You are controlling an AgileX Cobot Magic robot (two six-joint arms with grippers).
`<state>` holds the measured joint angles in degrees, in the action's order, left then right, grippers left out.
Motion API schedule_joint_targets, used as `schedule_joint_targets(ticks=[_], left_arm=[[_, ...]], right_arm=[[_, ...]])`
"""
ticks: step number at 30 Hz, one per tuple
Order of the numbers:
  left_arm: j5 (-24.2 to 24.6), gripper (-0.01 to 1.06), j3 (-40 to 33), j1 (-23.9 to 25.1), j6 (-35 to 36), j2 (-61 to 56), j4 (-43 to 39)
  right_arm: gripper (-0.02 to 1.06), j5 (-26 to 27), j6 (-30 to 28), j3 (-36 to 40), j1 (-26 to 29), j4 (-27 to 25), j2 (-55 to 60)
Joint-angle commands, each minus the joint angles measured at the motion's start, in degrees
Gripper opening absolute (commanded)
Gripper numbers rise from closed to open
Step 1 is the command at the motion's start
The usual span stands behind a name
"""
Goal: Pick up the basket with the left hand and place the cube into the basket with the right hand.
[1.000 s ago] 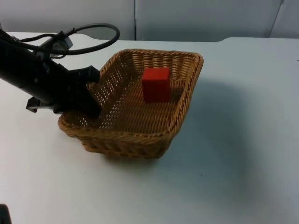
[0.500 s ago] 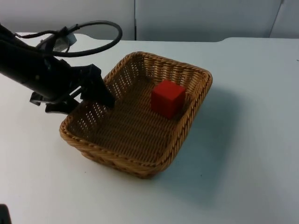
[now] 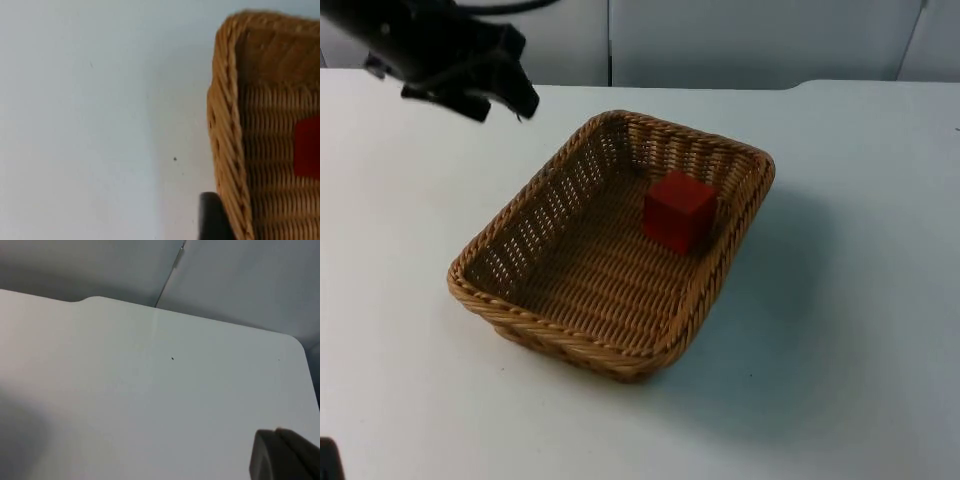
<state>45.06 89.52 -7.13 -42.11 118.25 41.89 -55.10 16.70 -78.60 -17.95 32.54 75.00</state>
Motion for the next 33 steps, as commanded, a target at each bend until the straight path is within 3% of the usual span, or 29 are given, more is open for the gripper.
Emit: schedule_joint_targets(ticks=[1, 4, 9, 12, 14, 18, 19, 22, 23, 24, 26, 27, 29, 30, 31, 33], left_arm=[[2.55, 0.38, 3.41, 0.10, 3.51, -2.54, -3.94], [7.00, 0.02, 8.27, 0.10, 4.89, -7.38, -7.30], [9.79, 0.00, 9.29, 0.10, 6.00, -14.29, -11.52], [13.55, 0.00, 9.29, 0.10, 12.27, -20.76, -20.44], [14.84, 0.00, 9.02, 0.10, 13.89, -23.31, -23.79], [16.25, 0.00, 6.81, 0.10, 20.21, -34.26, -34.27], [16.25, 0.00, 6.81, 0.10, 20.21, -34.26, -34.27], [18.36, 0.00, 6.20, 0.10, 22.24, -41.22, -34.81], [19.73, 0.00, 6.20, 0.10, 22.93, -43.45, -34.81], [19.73, 0.00, 6.20, 0.10, 22.93, -43.45, -34.81], [22.61, 0.00, 5.92, 0.10, 23.21, -47.69, -34.81], [24.07, 0.00, 5.54, 0.10, 23.30, -49.51, -34.81], [24.90, 0.00, 4.85, 0.10, 23.66, -53.52, -34.94], [24.90, 0.00, 4.85, 0.10, 23.66, -53.52, -34.94], [24.90, 0.00, 4.25, 0.10, 24.21, -55.25, -35.78], [24.90, 0.00, 1.97, 0.10, 25.63, -60.62, -40.05]], right_arm=[[0.01, 0.11, -0.42, -0.25, 0.16, 0.60, -0.38], [0.01, 0.11, -0.42, -0.25, 0.16, 0.60, -0.38], [0.01, 0.09, -2.81, -0.25, 0.16, 0.92, -0.38], [0.01, -0.62, -13.31, -0.25, 0.16, 2.00, -1.00], [0.01, 0.13, -15.86, -0.25, 0.16, 2.31, -1.78], [0.01, 16.85, -18.12, -0.25, 0.16, 8.14, -6.59], [0.01, 16.85, -18.12, -0.25, 0.16, 8.14, -6.59], [0.01, 35.20, -18.27, -0.25, 0.16, 8.27, -10.23], [0.01, 39.36, -19.56, -0.25, 0.16, 8.45, -10.99], [0.01, 39.36, -19.56, -0.25, 0.16, 8.45, -10.99], [0.01, 43.90, -29.51, -0.25, 0.16, 10.39, -12.37], [0.01, 43.67, -35.01, -0.25, 0.16, 11.55, -12.47], [0.01, 36.99, -50.38, -0.25, -0.35, 13.67, -12.36], [0.01, 36.99, -50.38, -0.25, -0.35, 13.67, -12.36], [0.01, 30.61, -55.53, -0.25, -1.49, 13.67, -12.36], [0.01, 19.98, -56.08, 0.46, -3.86, 12.94, -12.51]])
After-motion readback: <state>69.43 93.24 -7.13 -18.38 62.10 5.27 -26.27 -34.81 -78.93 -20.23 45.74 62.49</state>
